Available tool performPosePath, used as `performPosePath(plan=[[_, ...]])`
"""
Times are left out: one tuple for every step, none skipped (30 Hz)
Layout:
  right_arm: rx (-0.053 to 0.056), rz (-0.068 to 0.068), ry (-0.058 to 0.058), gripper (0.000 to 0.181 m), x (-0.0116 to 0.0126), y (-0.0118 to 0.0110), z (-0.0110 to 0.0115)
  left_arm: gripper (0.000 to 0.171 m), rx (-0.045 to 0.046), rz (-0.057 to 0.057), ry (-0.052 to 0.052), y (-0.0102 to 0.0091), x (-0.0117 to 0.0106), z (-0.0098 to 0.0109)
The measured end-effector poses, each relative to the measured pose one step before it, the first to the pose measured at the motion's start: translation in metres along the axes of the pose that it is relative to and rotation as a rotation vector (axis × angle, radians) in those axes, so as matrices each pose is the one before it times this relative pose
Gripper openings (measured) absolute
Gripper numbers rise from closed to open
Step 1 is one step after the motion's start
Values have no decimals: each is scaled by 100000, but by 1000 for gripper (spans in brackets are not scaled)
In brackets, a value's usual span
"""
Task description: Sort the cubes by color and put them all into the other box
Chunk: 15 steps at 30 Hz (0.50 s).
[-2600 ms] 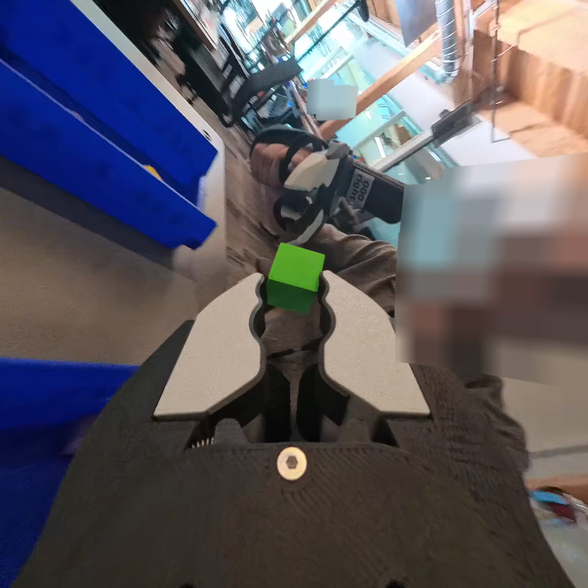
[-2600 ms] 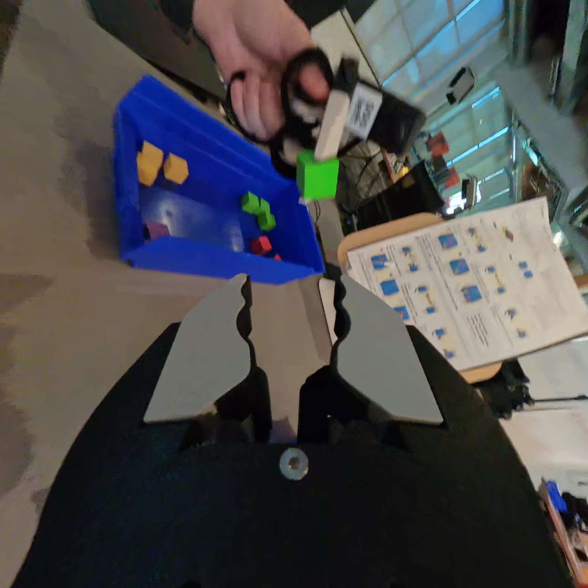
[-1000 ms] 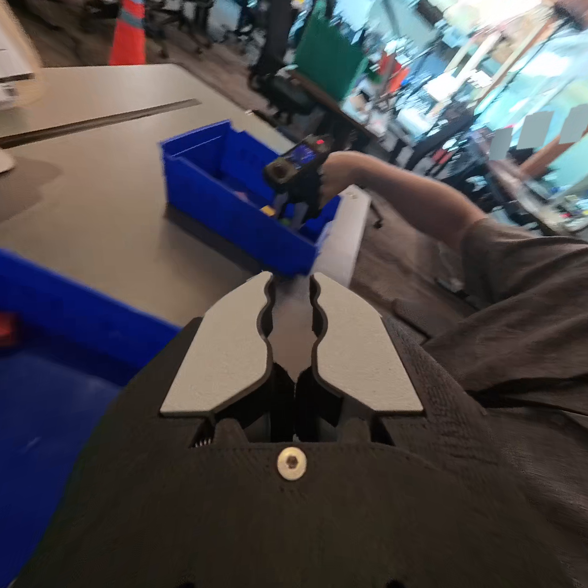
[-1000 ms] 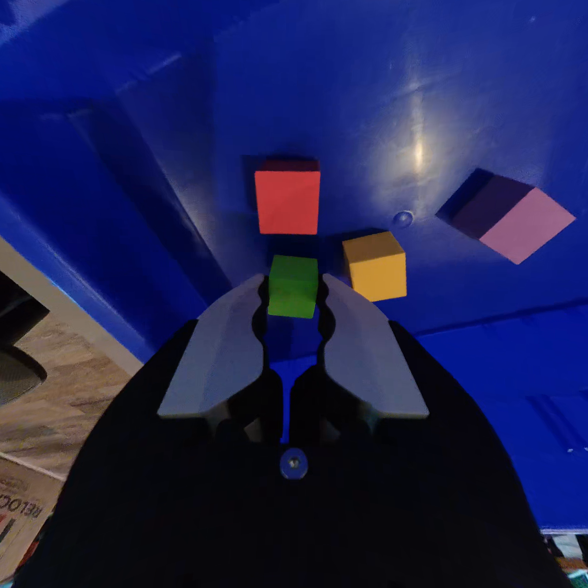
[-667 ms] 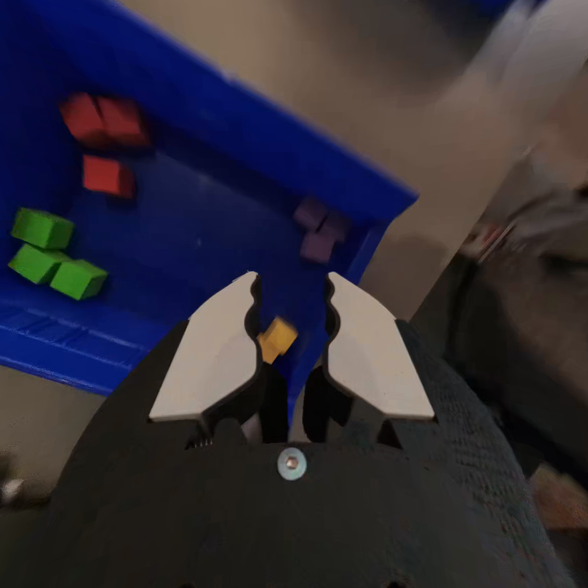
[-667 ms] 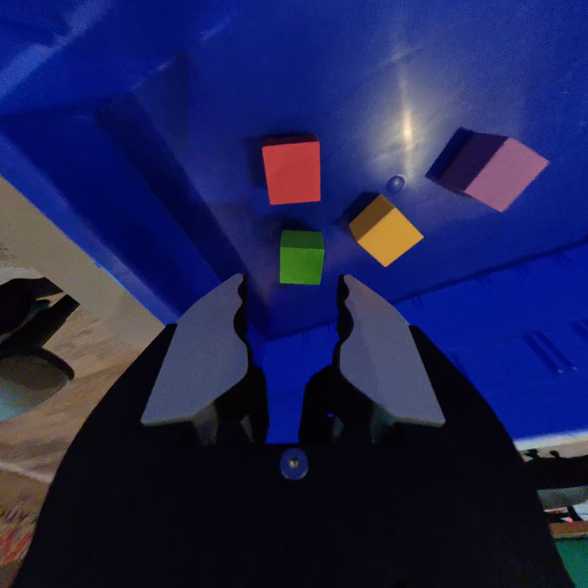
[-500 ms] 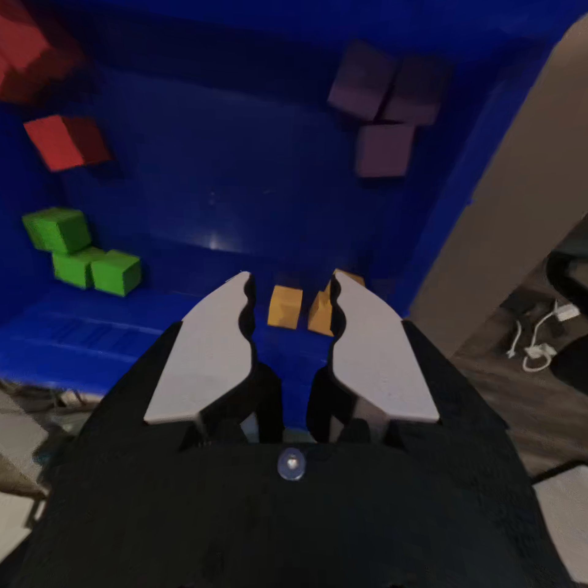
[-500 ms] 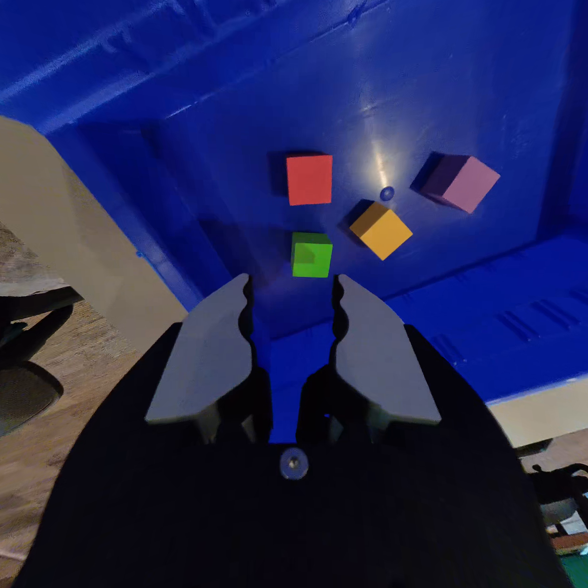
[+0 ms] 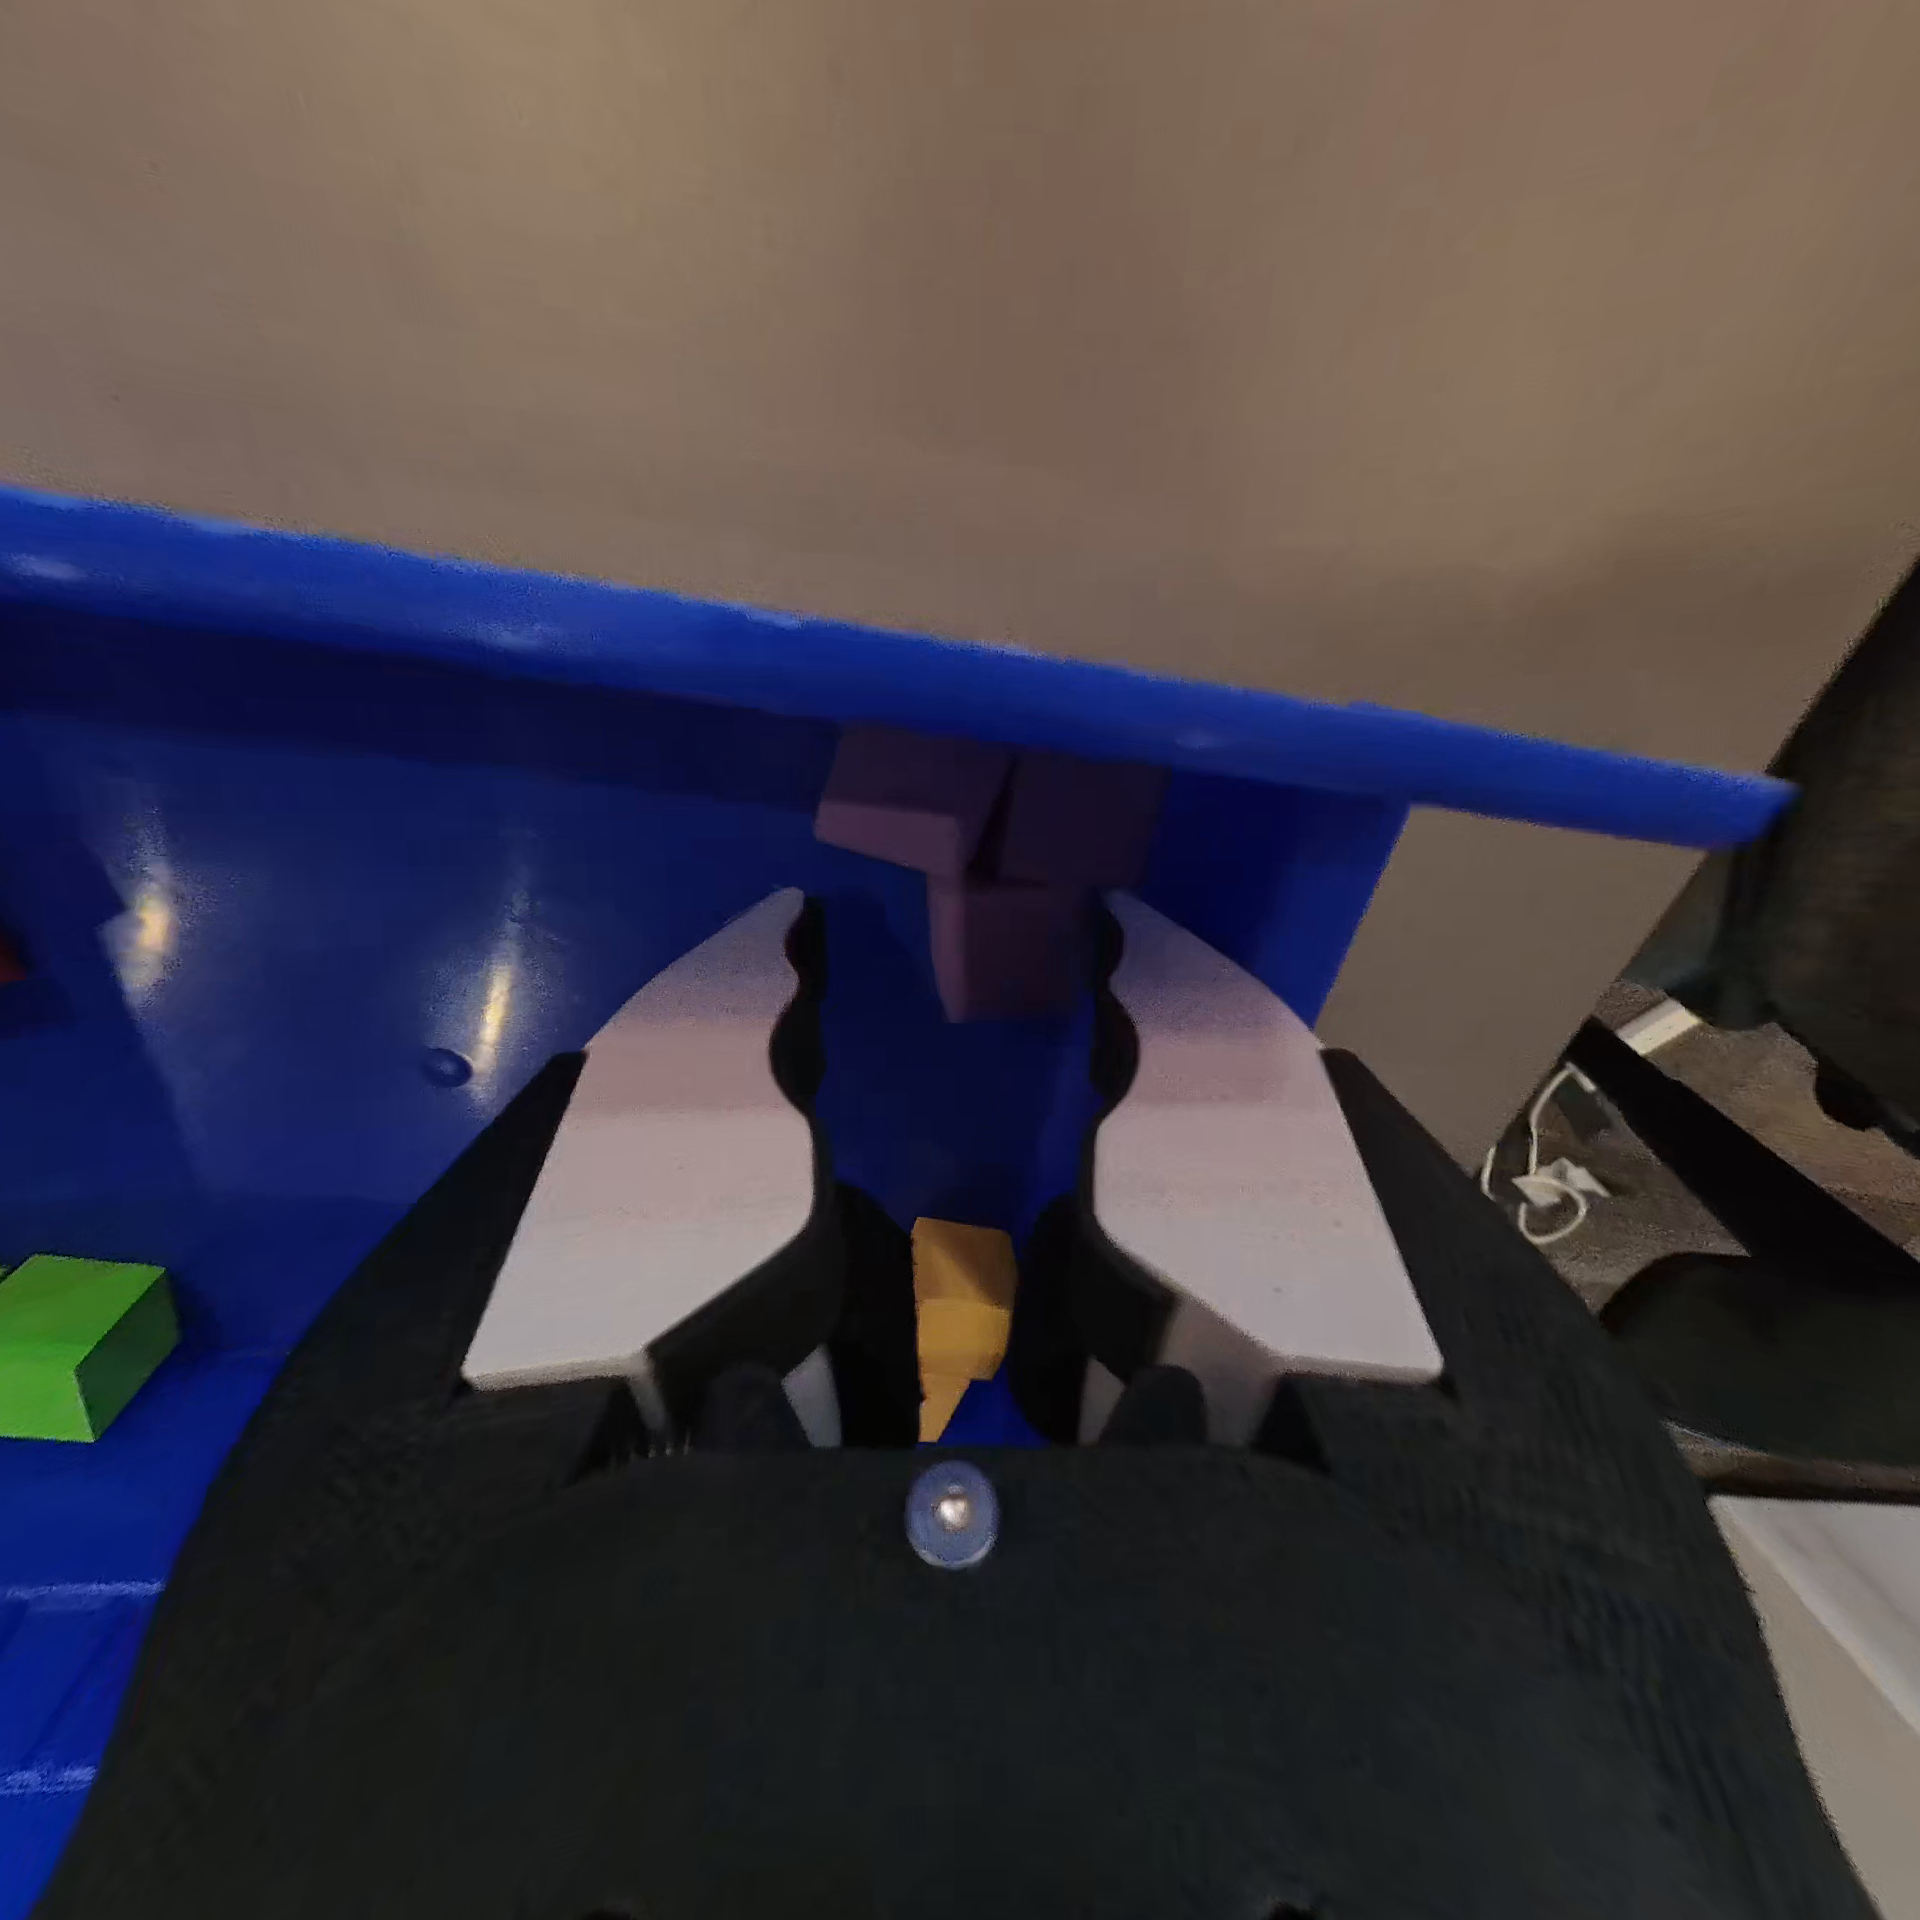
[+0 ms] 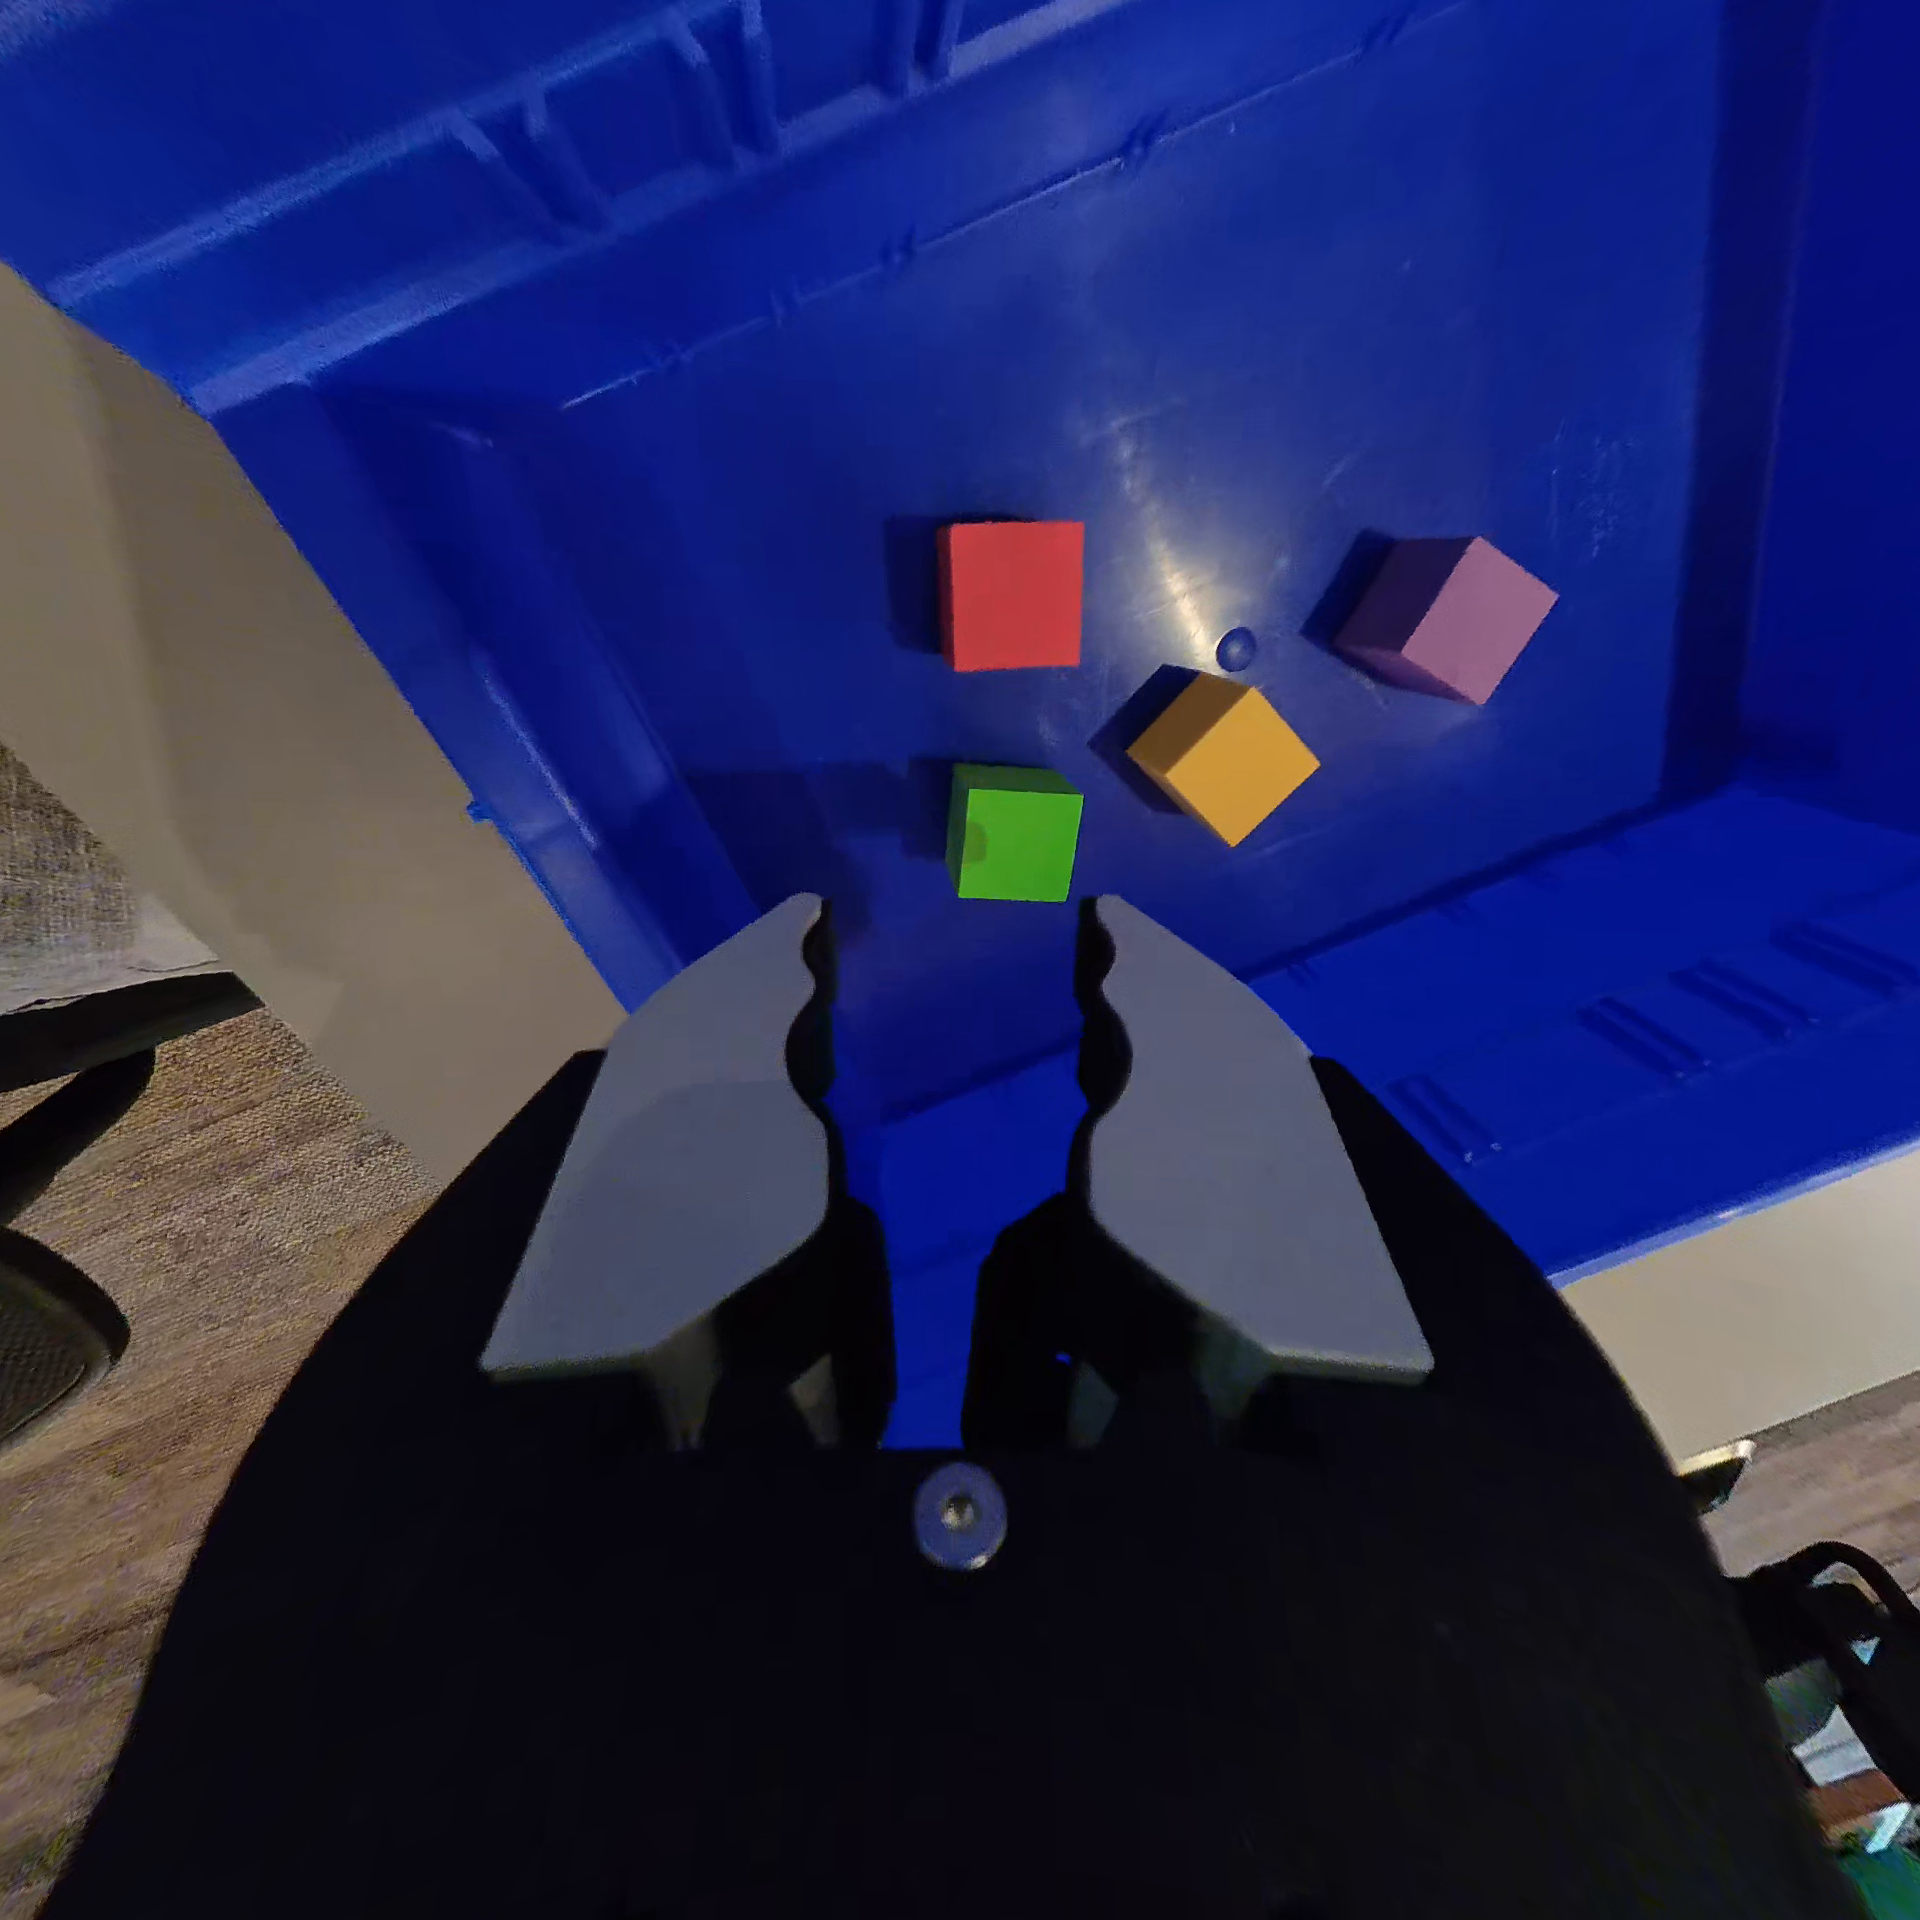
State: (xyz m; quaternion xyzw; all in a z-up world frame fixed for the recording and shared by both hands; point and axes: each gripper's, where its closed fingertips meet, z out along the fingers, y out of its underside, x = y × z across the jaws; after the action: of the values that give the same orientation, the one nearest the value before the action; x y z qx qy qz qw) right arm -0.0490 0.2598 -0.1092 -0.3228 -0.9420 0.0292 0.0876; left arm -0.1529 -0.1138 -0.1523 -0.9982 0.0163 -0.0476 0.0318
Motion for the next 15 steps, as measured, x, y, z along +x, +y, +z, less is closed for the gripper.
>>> performPosePath(plan=[[326, -279, 785, 45, 64, -35, -89, 45, -1856, 360, -1260, 256, -36, 371], [588, -360, 893, 44, 55, -72, -116, 42, -1928, 107, -1571, 305, -86, 318], [374, -381, 364, 44, -19, -52, -121, 35, -1307, 75, -1286, 233, -60, 221], [238, -393, 1108, 44, 57, -69, -142, 31, 599, 13, -1445, 28, -93, 15], [457, -707, 1548, 43, 68, -145, -187, 31, 1556, -911, -1550, -36, -190, -197], [813, -905, 1259, 43, -22, -252, -242, 31, 1215, -1764, -505, 35, -187, -297], [1952, -699, 1530, 42, 17, -450, -311, 31, 2877, -3002, -623, -96, -337, -493], [2849, -593, 1758, 42, 58, -621, -407, 31, 5033, -4145, 77, -301, -412, -709], [4498, -730, 2573, 42, 95, -905, -510, 31, 6911, -5059, 3044, -495, -173, -914], [6209, -1009, 2491, 43, -17, -1261, -584, 30, 9678, -6257, 7190, -898, 297, -1141], [7272, -1385, 2867, 44, -68, -1543, -616, 30, 12804, -7378, 11585, -1411, 889, -1362], [8878, -1759, 3534, 47, -82, -1896, -613, 30, 14707, -7200, 15728, -1843, 1607, -1451], [10416, -2060, 1991, 47, -404, -2249, -526, 30, 14015, -6490, 17712, -1876, 2100, -1279], [10233, -2376, 1551, 48, -536, -2355, -360, 30, 11468, -5685, 16467, -1635, 2077, -911], [9690, -2727, 2248, 50, -494, -2385, -186, 30, 8448, -4306, 13975, -1203, 1820, -470]])
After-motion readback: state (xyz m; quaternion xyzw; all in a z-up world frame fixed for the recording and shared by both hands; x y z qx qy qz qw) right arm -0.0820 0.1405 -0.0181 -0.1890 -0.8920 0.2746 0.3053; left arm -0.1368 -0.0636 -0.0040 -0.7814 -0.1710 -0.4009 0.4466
